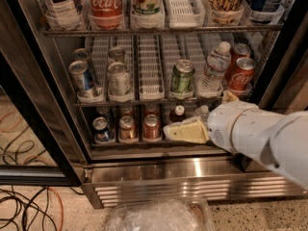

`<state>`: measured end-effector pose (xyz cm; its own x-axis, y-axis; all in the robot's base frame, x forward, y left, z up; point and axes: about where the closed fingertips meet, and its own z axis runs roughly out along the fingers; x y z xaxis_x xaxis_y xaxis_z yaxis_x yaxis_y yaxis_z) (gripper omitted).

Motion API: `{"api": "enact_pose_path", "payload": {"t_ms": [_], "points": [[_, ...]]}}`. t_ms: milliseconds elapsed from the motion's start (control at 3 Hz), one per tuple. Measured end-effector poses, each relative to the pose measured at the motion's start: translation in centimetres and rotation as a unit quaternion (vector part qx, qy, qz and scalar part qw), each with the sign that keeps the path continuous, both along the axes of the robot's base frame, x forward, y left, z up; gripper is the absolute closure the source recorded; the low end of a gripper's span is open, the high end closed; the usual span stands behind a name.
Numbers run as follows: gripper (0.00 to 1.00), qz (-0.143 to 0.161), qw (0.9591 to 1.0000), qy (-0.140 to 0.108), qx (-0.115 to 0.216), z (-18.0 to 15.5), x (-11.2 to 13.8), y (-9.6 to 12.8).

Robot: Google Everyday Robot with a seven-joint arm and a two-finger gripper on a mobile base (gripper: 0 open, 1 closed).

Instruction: Pick green can from bottom shelf of fridge

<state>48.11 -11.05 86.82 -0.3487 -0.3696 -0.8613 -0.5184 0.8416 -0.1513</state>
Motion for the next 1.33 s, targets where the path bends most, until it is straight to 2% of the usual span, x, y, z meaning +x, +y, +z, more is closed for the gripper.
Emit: {"api": "enact_pose_path", "payload": {"t_ms": [333,667,1000,1333], "points": [[0.0,-0.05,0.998,-0.01,0.038,-1.9,0.4,1.1],[0.0,-0.092,0.9928,-0.031,0.07,-2.6,0.9,2.4],[0.0,-0.092,0.9928,-0.031,0.07,-2.6,0.9,2.4],[0.0,-0.097,0.9912,-0.06,0.067,-2.3,2.1,2.4]]}}
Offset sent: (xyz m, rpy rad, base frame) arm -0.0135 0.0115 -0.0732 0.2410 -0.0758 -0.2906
